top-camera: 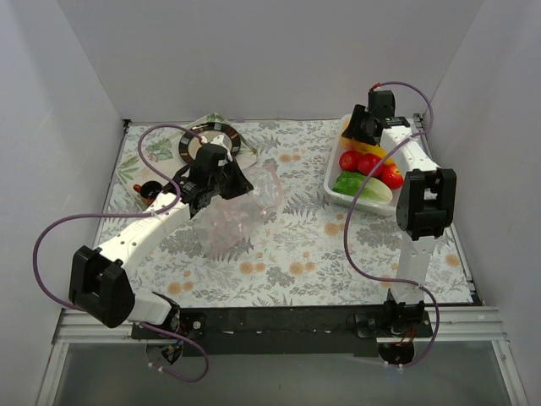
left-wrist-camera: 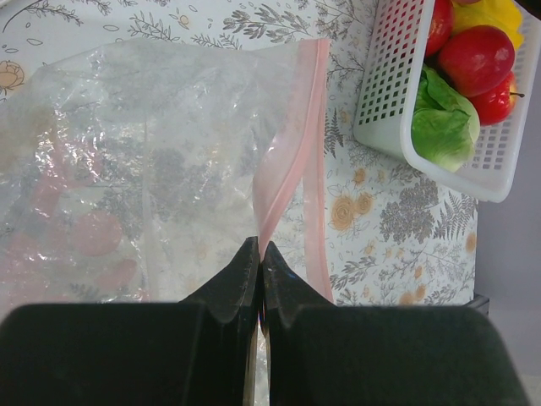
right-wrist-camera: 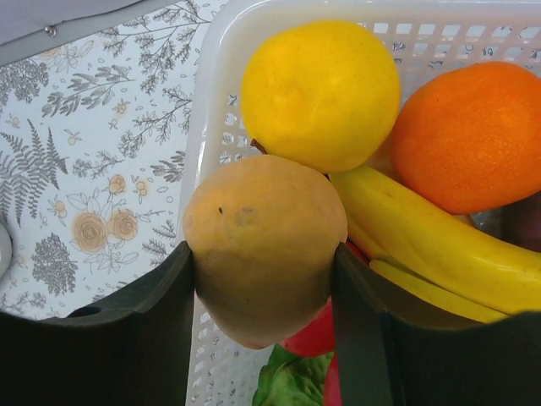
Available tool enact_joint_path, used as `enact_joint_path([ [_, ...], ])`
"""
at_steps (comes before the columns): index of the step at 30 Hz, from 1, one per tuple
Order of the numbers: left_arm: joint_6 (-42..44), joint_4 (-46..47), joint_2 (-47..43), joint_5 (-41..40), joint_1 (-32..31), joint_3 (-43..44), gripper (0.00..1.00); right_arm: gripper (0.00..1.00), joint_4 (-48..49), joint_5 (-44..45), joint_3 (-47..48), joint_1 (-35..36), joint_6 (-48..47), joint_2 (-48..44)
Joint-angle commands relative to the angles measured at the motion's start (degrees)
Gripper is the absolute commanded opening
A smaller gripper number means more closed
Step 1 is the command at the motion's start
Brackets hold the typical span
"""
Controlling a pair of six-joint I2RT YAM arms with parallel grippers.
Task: Place the food in the zip-top bag and seal the zipper
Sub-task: Pick up the fake fruit from the bin.
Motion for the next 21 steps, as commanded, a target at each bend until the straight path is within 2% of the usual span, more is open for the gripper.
enact_joint_path([
  [1,0.50,0.43,0.10,-0.14,-0.10,2.09,0.00,0.06,-2.65,1.87,0.01,-0.11,-0.38,-5.83],
  [5,0.59,0.52,0.45,-0.41,-0.10,2.09,0.00,0.03,-3.18,1.18,-3.93,-0.19,-0.47,-11.72],
  [8,0.59,0.43,0.62,-0.58,-0.10,2.44,0.00,0.02,-2.57,-2.78,-7.36,0.42,-0.12,-17.69],
  [12,0.68,0.35,1.15,-0.15,-0.19,3.32,0.00,0.02,-0.03,-4.70,-16.83,3.93,-0.12,-28.04],
  [18,0.59,-0.01,2.21,0.12,-0.19,4.37,0.00,0.02,8.85,-13.59,-30.48,13.85,4.01,-41.07],
  [21,0.15,-0.01,2.03,0.73,-0.19,4.63,0.00,0.02,10.34,-14.47,-32.33,19.92,5.41,-41.35],
])
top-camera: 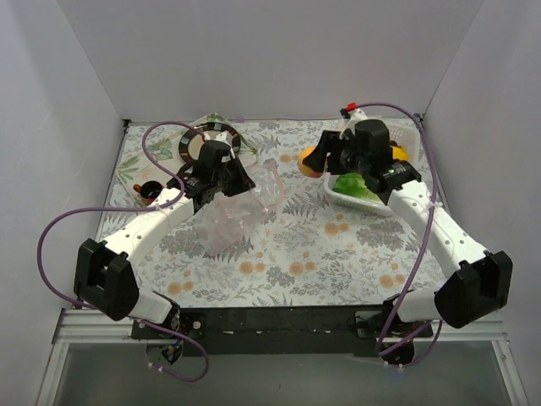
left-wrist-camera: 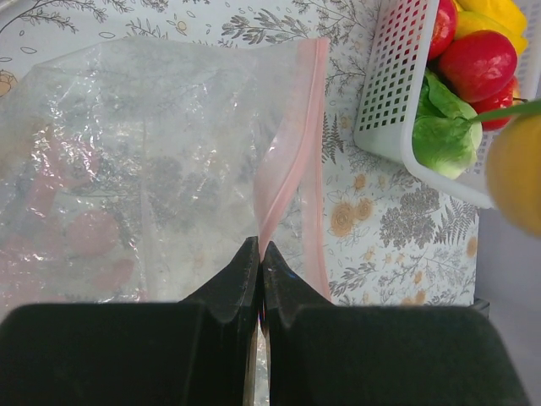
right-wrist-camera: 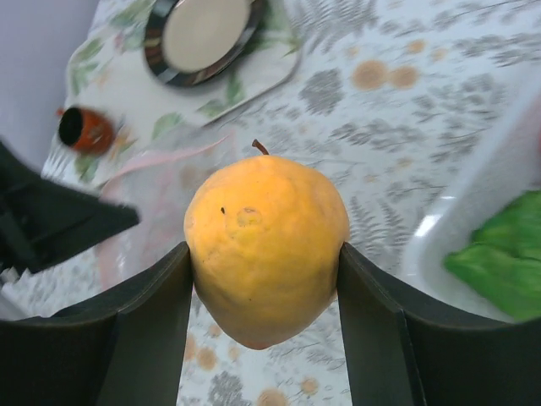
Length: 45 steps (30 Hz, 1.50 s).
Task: Place the food in the zip-top bag and seal the zipper
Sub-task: Pick up the fake fruit from the bin, then place the fake fruit in the zipper food storage bag.
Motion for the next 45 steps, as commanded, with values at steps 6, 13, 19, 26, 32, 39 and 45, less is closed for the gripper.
enact_joint_path([
  [6,-1.06,0.13,-1.34,1.90,-0.36,3.74,0.00,0.03,8.39,-5.16,-2.54,13.45,5.38,5.18],
  [13,-1.06,0.92,-3.00,5.59,-0.98,3.40,0.00,0.09,10.59,-6.57,1.75,16.09,7.67,12.66],
  [19,-1.58,1.53,-5.64,8.49,-1.16,3.57,0.00,0.53,3.75,0.60,8.77,19.34,6.09,16.09],
  [26,-1.85,-1.10,-7.93,3.05,-1.16,5.06,0.00,0.99,0.57,7.84,9.15,19.97,3.02,14.86],
  [32,-2.82,-0.67,-6.96,1.55,-1.16,4.10,0.00,0.98,-0.30,7.05,10.72,20.58,0.90,12.58],
  [39,-2.38,-0.13,-7.85,-3.11,-0.98,4.27,0.00,0.99,-3.99,11.62,13.70,19.80,-1.55,7.13],
  [45,-2.11,-1.38,-3.01,-2.15,0.25,4.54,0.00,0.99,-10.12,17.76,18.98,15.51,-5.77,5.28],
])
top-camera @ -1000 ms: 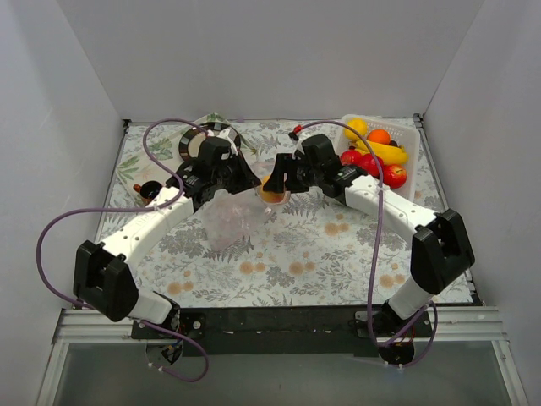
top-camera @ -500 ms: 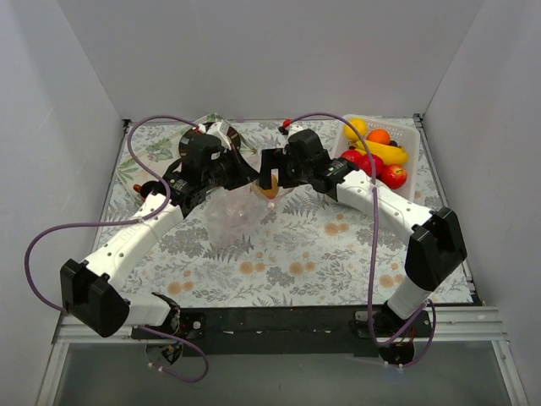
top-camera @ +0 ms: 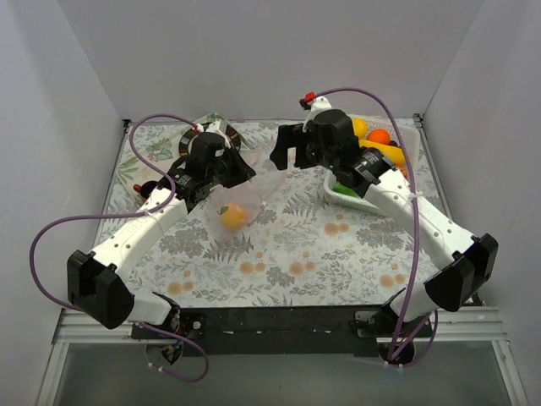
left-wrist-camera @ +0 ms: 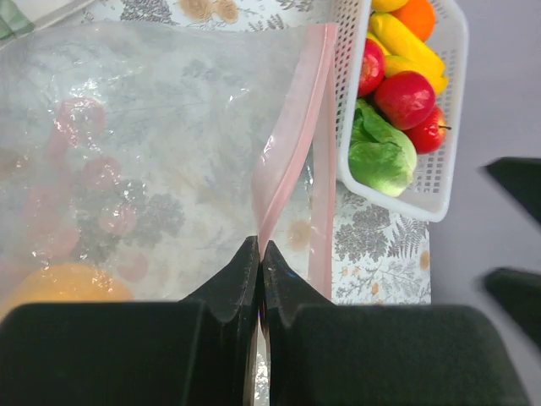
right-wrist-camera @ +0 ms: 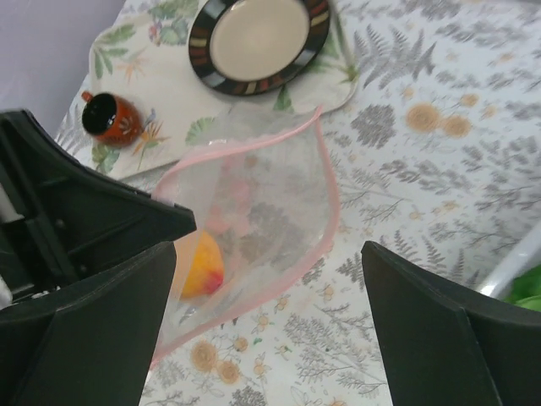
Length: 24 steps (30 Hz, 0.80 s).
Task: Place the food in the zip-top bag and seal the zipper
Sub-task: Place the fake fruit in the zipper food storage bag, then pick up the fake fruit from the bin.
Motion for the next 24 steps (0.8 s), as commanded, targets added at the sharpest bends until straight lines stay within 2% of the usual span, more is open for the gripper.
enact_joint_path([
  [1,0.27,0.42,0.73,-0.42,0.86,-0.29,0.00,0.98,-5.25,7.02,5.94,-6.27,-4.75,-1.98],
  [2,0.09,0.86,0.38,0.02,0.95,-0.82,0.00,0.97,-5.25,5.54,5.68,-9.17,-5.36,-1.98],
  [3,0.09,1.21,0.38,0.81,0.95,-0.91,0.00,0.97,-4.91,3.79,5.07,-15.72,-5.54,-1.89],
  [5,0.27,1.22,0.46,1.69,1.04,-0.65,0.00,0.97,-4.99,3.85,5.67,-20.69,-6.59,-0.66],
  [6,0.61,1.22,0.81,2.39,1.04,-0.12,0.00,0.97,-5.25,4.38,6.46,-24.45,-8.16,1.78],
  [9,1.06,0.78,1.60,4.50,0.95,0.84,0.00,0.97,-2.45,2.11,10.67,-29.92,-9.93,8.27],
  [11,1.23,0.52,2.04,5.91,1.04,1.72,0.00,0.98,0.53,-1.40,13.57,-31.60,-10.90,14.24],
  [16,1.23,0.60,2.66,8.28,1.04,1.90,0.00,0.99,-0.16,-3.96,29.74,-35.83,-7.93,28.50],
  [20,1.85,0.78,2.93,9.07,1.04,1.99,0.00,0.99,3.79,-2.83,31.87,-36.71,-5.55,35.45],
  [24,2.46,0.69,3.19,10.22,1.13,2.96,0.00,0.99,5.20,-1.42,32.13,-36.71,-3.79,38.54],
])
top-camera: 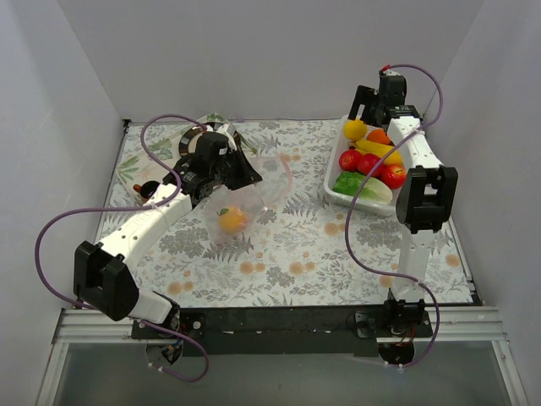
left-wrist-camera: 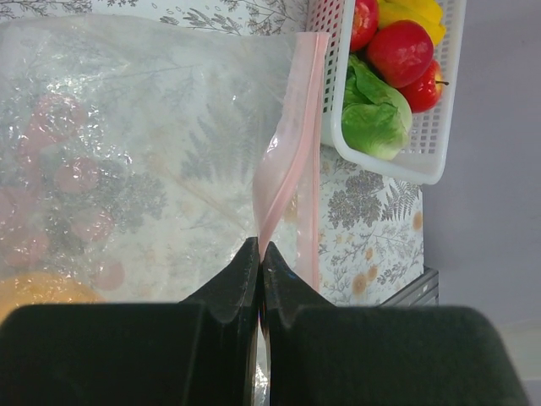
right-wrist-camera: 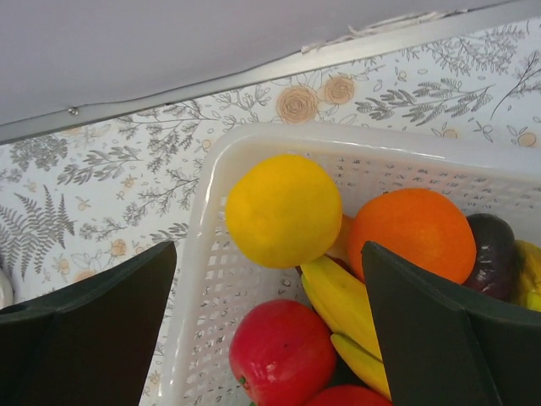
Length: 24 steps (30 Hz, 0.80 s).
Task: Place the food in the zip-top bag and seal the zipper
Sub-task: Pick up the fake fruit from the bin.
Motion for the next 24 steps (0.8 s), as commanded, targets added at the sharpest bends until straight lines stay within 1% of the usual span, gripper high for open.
enact_joint_path([
  [1,1.63,0.43,-0.42,2.48,0.27,3.26,0.00,0.99,4.15,0.64,2.89,-0.21,3.05,1.62],
  [4,1.99,0.16,-0.07,2.66,0.36,4.23,0.00,0.98,6.17,-1.03,0.52,-0.12,4.46,2.42],
  [6,2.34,0.08,0.28,3.01,0.36,4.75,0.00,0.98,7.31,-1.12,-1.85,-0.12,4.90,2.68],
  [12,2.34,0.08,-0.15,2.75,0.36,4.14,0.00,0.98,9.07,-0.68,-5.10,-0.12,5.61,4.26],
  [17,2.43,-0.01,-0.24,2.57,0.27,3.70,0.00,0.98,9.87,-0.07,-5.38,-0.12,5.96,5.23],
  [24,2.43,-0.36,0.11,2.92,0.36,4.49,0.00,0.96,13.55,-0.33,-7.39,-0.12,7.19,5.41],
])
